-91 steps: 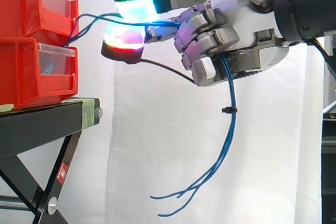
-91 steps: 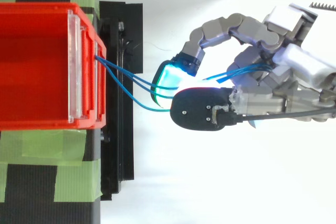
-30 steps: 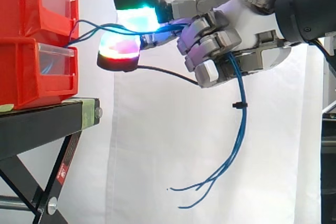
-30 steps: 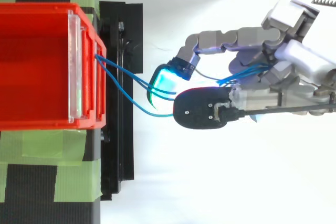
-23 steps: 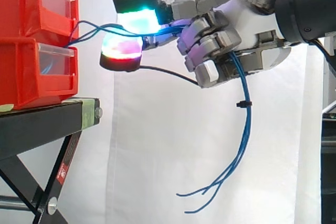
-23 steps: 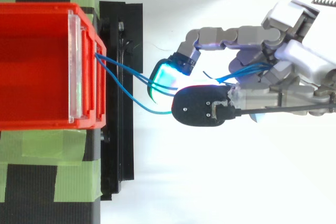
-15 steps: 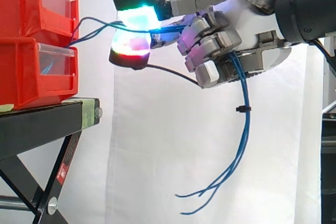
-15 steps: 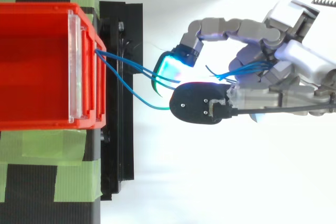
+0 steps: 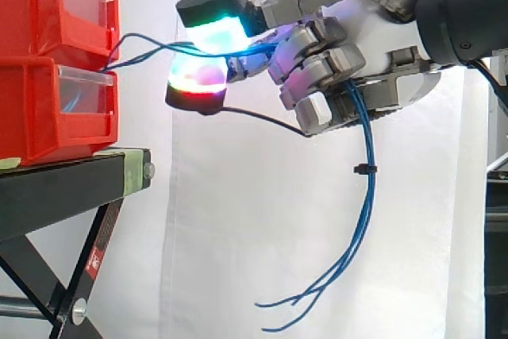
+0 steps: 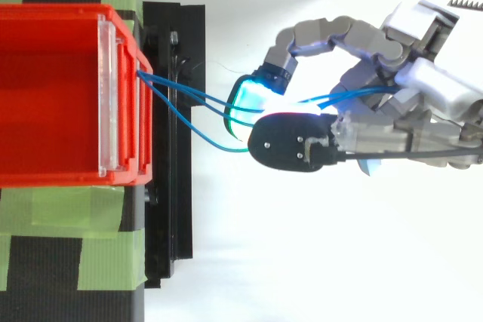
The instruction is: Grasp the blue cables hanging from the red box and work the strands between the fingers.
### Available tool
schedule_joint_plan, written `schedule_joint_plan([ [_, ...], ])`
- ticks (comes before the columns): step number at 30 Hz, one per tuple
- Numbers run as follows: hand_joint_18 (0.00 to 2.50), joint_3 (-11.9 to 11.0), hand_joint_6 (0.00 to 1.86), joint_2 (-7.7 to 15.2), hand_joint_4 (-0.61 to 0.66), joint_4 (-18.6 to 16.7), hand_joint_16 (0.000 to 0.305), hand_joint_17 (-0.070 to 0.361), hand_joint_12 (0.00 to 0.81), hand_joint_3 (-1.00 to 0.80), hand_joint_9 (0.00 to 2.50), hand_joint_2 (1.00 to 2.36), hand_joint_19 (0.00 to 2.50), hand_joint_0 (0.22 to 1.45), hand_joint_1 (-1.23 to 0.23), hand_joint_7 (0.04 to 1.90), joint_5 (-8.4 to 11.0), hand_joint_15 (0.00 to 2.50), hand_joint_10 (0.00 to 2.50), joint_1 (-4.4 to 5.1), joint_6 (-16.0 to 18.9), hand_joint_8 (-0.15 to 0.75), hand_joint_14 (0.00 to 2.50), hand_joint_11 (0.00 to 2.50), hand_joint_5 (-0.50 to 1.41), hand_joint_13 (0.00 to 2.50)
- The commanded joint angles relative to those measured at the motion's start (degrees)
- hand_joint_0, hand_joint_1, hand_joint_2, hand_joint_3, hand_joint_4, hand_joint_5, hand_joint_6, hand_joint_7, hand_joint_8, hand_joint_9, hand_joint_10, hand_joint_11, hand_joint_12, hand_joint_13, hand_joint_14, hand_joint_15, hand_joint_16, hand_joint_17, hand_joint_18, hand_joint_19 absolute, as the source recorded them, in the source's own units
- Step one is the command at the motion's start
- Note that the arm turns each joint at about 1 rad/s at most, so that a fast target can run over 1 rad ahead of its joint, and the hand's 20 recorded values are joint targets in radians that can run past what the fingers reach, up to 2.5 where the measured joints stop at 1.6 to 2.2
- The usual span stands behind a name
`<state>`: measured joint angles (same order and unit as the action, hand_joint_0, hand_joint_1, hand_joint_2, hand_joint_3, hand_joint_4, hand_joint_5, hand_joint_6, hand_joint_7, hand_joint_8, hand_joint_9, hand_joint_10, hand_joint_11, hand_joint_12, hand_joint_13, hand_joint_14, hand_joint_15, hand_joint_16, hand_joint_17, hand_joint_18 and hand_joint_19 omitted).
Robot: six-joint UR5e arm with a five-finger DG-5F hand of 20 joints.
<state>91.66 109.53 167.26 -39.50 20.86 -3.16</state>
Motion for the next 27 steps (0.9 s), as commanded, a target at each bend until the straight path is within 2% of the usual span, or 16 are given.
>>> schedule_joint_plan([
  [1,2.5,0.0,0.0,0.0,0.25,0.0,0.238,0.178,0.688,0.03,1.77,1.25,0.72,0.96,-0.54,1.46,0.04,1.81,2.5,0.06,0.0,0.445,2.5,2.5,0.57,2.06],
  [4,2.5,-0.1,0.0,0.0,0.24,0.0,0.238,0.178,0.688,0.02,1.77,1.28,0.72,0.94,-0.54,1.43,0.04,1.81,2.5,-0.03,0.0,0.445,2.5,2.5,0.58,2.06],
  [6,2.5,0.0,0.02,0.0,0.17,0.0,0.238,0.178,0.688,0.26,1.77,1.01,0.72,1.15,-0.64,1.5,0.04,1.81,2.5,-0.03,0.0,0.445,2.5,2.5,0.59,2.06],
  [7,2.5,0.0,0.09,0.0,0.15,0.0,0.238,0.178,0.688,0.26,1.77,1.0,0.72,1.18,-0.66,1.48,0.04,1.81,2.5,0.06,0.0,0.445,2.5,2.5,0.57,2.06],
  [8,2.5,0.0,0.35,0.0,0.13,0.0,0.238,0.178,0.688,0.23,1.77,1.01,0.72,1.2,-0.67,1.4,0.04,1.81,2.5,-0.03,0.0,0.445,2.5,2.5,0.49,2.06],
  [9,2.5,0.0,0.91,0.0,0.1,0.3,0.238,0.178,0.688,0.22,1.77,1.0,0.72,1.21,-0.68,1.18,0.04,1.81,2.5,-0.03,0.0,0.445,2.5,2.5,0.3,2.06],
  [11,2.5,0.0,1.17,0.1,0.12,0.4,0.238,0.178,0.688,0.22,1.77,1.01,0.72,1.14,-0.76,1.13,0.04,1.81,2.5,-0.03,0.0,0.445,2.5,2.5,0.17,2.06],
  [14,2.5,0.0,1.3,0.0,0.2,0.5,0.238,0.178,0.688,0.15,1.77,1.0,0.72,0.93,-0.85,1.07,0.04,1.81,2.5,-0.03,0.0,0.445,2.5,2.5,0.06,2.06],
  [15,2.5,0.0,1.35,0.0,0.16,0.5,0.238,0.178,0.688,-0.12,1.77,1.01,0.72,0.82,-0.82,1.13,0.04,1.81,2.5,-0.03,0.0,0.445,2.5,2.5,0.03,2.06],
  [17,2.5,0.0,1.35,0.0,0.13,0.5,0.238,0.178,0.688,-0.31,1.77,1.02,0.72,0.81,-0.8,1.19,0.04,1.81,2.5,-0.03,-0.1,0.445,2.5,2.5,0.09,2.06],
  [19,2.5,0.0,1.4,0.1,0.0,0.5,0.238,0.178,0.688,-0.17,1.77,1.02,0.72,0.86,-0.79,1.25,0.04,1.81,2.5,-0.03,-0.2,0.445,2.5,2.5,0.1,2.06],
  [20,2.5,0.0,1.5,0.1,-0.15,0.5,0.238,0.178,0.688,0.02,1.77,1.02,0.72,0.92,-0.79,1.24,0.04,1.81,2.5,-0.03,-0.2,0.445,2.5,2.5,0.05,2.06],
  [22,2.5,0.0,1.49,0.0,-0.21,0.5,0.238,0.178,0.688,0.24,1.77,1.0,0.72,1.0,-0.79,1.31,0.3,1.81,2.5,-0.03,-0.2,0.445,2.5,2.5,0.06,2.06],
  [23,2.5,0.0,1.47,0.0,-0.19,0.5,0.238,0.178,0.688,0.16,1.77,1.29,0.72,0.96,-0.77,1.45,0.3,1.81,2.5,-0.03,-0.2,0.445,2.5,2.5,0.05,2.06],
  [25,2.5,0.0,1.46,0.0,-0.11,0.5,0.238,0.178,0.688,0.0,1.77,1.57,0.72,0.89,-0.69,1.55,0.39,1.81,2.5,-0.11,-0.2,0.445,2.5,2.5,0.05,2.06],
  [27,2.5,0.0,1.28,0.0,0.08,0.5,0.238,0.178,0.688,-0.21,1.77,1.87,0.72,0.7,-0.51,1.38,0.39,1.81,2.5,-0.11,-0.2,0.445,2.5,2.5,0.12,2.06],
])
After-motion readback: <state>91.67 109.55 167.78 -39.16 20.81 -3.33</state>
